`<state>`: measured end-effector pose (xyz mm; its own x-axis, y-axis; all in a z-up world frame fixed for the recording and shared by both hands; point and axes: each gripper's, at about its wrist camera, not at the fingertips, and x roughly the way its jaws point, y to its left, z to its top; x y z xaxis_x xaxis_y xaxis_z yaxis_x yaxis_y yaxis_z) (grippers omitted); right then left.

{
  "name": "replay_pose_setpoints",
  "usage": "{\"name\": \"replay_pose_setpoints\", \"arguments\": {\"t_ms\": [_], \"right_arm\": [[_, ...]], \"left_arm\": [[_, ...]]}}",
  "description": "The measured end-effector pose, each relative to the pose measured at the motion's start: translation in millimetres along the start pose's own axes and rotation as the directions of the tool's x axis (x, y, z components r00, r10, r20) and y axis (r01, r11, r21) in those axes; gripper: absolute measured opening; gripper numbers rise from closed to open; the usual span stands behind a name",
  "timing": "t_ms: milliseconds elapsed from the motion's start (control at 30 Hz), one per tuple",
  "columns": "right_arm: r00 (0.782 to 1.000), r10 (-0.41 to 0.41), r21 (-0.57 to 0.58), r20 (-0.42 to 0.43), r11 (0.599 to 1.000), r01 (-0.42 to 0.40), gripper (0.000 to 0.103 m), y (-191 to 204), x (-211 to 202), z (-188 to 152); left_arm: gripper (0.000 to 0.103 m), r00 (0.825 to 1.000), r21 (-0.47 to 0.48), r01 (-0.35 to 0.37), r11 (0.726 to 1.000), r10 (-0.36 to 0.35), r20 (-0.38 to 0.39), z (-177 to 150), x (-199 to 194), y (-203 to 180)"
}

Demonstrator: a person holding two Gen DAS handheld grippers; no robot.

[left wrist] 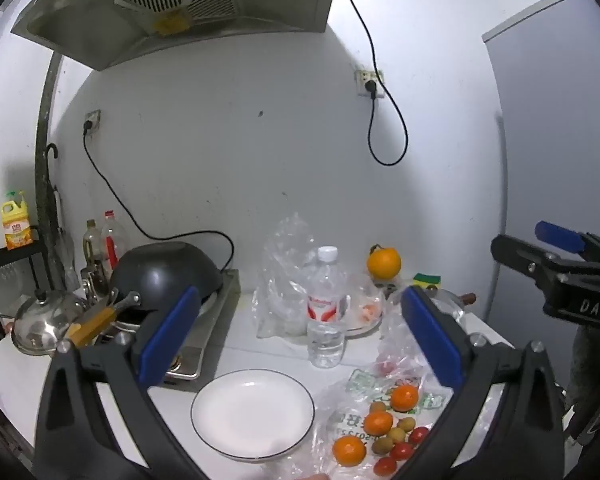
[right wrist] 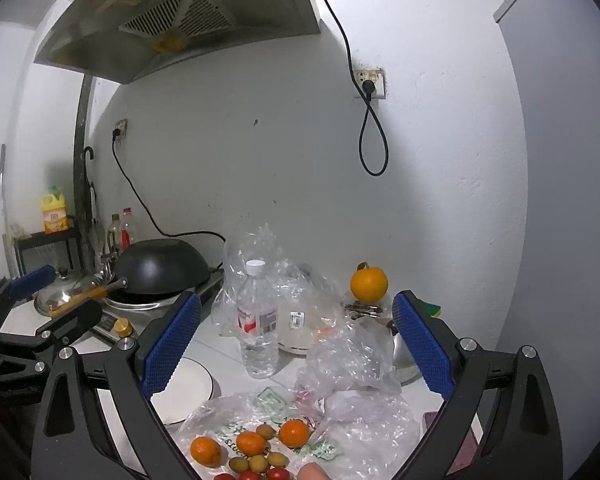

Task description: Organize fruits

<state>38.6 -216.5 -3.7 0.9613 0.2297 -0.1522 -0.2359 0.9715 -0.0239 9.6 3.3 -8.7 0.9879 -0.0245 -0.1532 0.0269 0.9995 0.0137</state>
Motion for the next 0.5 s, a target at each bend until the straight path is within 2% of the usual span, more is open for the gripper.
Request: {"name": "replay_pose_setpoints", "arguments": {"t_ms": [500], "right_arm": [[1.000,0.008,-0.011,-0.015,1.000,-0.009,0.098,6.3,3.0,1.6]], "left_arm": [[0.102,1.000,-0.001,0.002,1.000,-0.002,0.008,3.1,1.4,-0.8]]}}
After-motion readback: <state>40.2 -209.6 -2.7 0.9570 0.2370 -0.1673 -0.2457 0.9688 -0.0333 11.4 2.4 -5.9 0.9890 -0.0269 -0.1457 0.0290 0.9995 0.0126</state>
